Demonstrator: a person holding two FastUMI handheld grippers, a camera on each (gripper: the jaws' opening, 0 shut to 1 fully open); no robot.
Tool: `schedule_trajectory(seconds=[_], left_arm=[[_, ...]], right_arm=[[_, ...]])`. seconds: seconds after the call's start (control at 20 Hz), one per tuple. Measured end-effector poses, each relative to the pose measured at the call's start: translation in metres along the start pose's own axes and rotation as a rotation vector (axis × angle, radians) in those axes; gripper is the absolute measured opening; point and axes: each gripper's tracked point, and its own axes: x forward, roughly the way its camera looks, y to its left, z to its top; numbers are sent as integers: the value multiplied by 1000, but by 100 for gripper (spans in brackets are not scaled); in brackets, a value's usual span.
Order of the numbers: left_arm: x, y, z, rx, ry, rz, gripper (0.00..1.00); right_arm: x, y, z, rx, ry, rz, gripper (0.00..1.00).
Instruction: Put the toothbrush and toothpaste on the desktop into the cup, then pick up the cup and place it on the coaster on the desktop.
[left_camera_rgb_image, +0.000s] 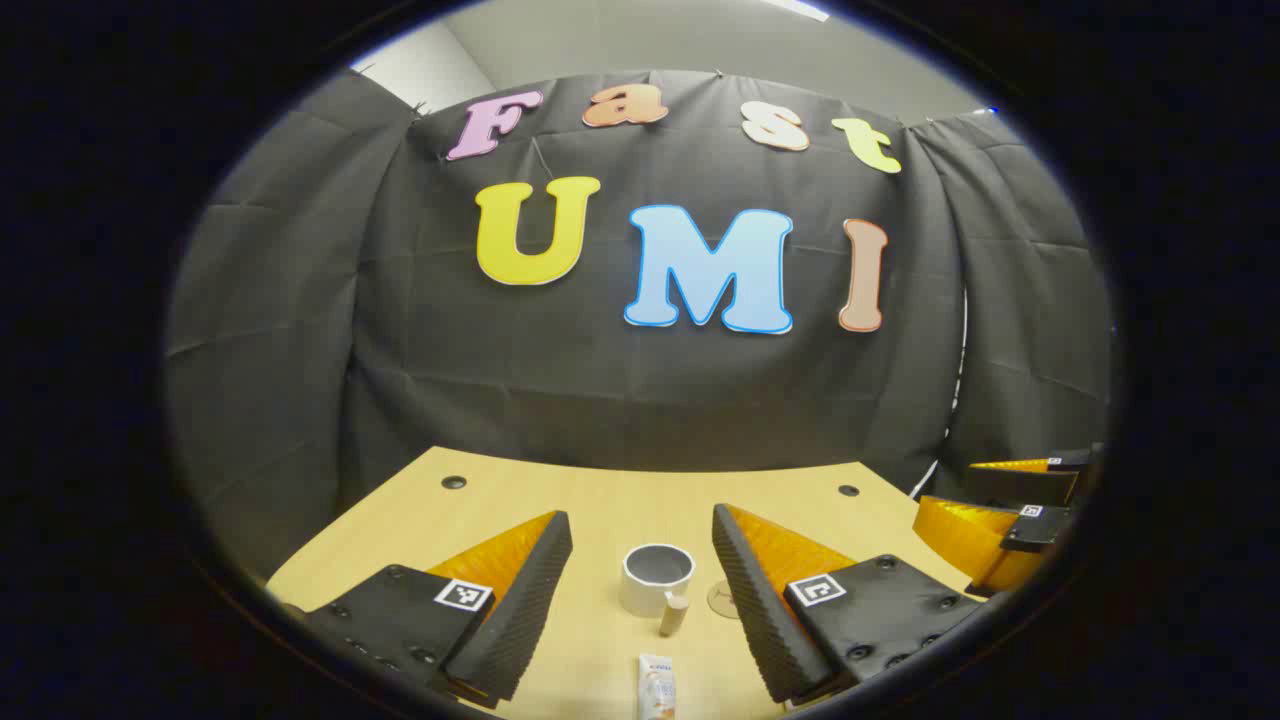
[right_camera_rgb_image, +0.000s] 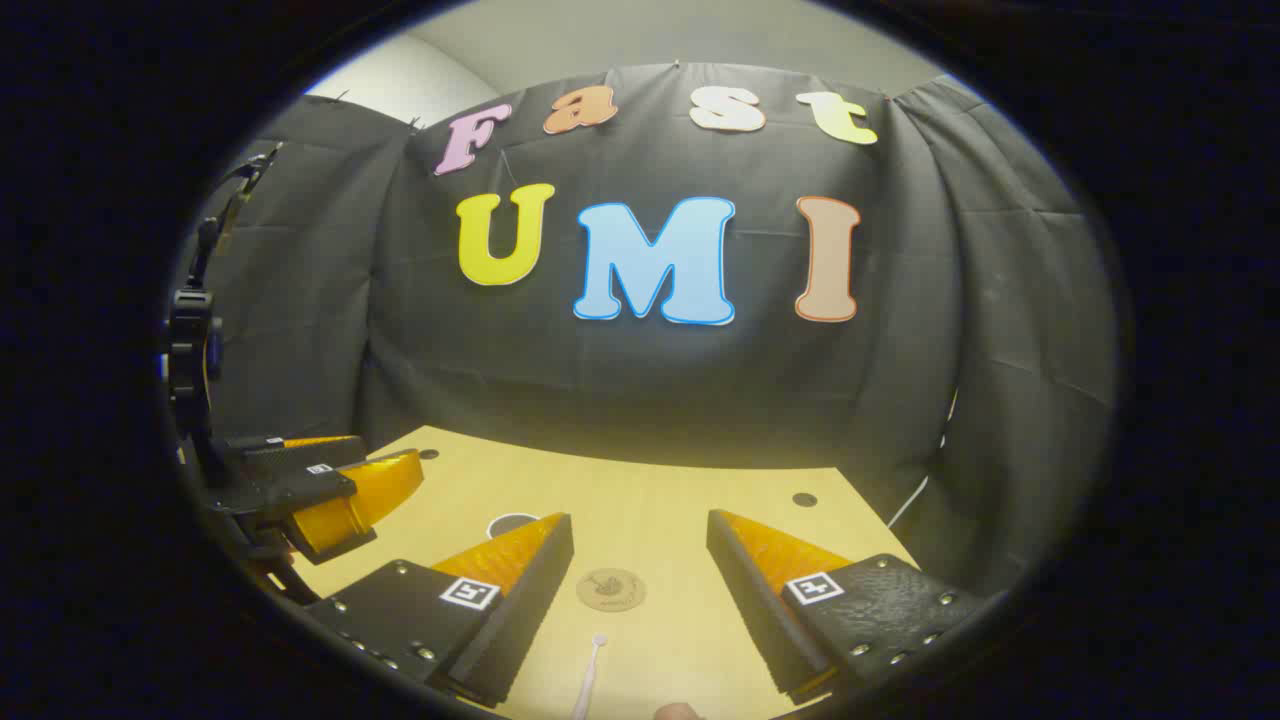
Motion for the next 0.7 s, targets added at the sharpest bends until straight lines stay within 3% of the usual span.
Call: schedule_trajectory(seconds=[0.7], left_arm=[[9, 0, -21, 25, 65, -18, 92]], right_arm=[[9, 13, -20, 32, 86, 20, 89]])
